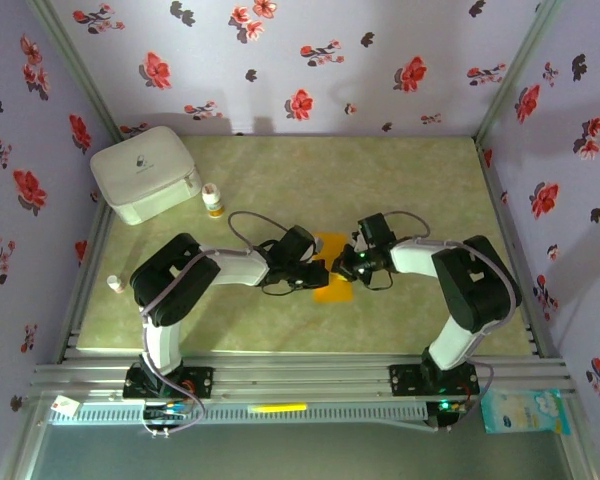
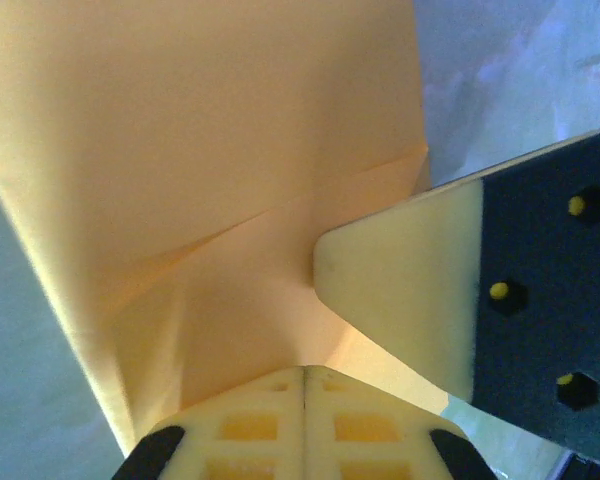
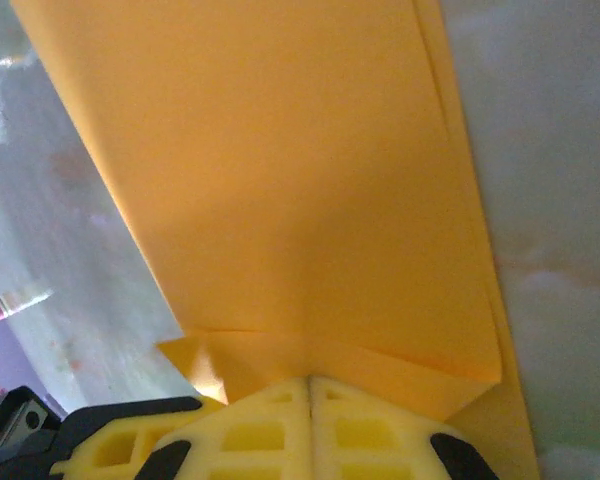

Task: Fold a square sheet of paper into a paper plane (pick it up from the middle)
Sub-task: Fold the triangle a second time at the center of the table.

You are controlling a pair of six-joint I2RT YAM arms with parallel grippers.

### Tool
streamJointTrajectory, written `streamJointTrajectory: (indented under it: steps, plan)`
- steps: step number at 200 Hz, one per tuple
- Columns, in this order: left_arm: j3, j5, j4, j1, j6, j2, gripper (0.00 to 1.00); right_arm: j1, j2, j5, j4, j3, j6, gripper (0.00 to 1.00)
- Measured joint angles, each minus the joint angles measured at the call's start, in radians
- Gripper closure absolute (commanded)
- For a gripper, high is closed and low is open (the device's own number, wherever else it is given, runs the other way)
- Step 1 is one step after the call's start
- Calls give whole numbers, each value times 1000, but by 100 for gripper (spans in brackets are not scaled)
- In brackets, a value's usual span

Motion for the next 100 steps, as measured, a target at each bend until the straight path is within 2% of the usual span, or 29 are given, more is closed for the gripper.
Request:
streamJointTrajectory:
  steps: [38,100]
  plan:
    - [-1,-13,8,-3,0,0,100,-69,0,-70,60,-41,0,100]
    - [-7,-13,20,-4,0,0,100,-206,-27,-29,114,-72,-7,100]
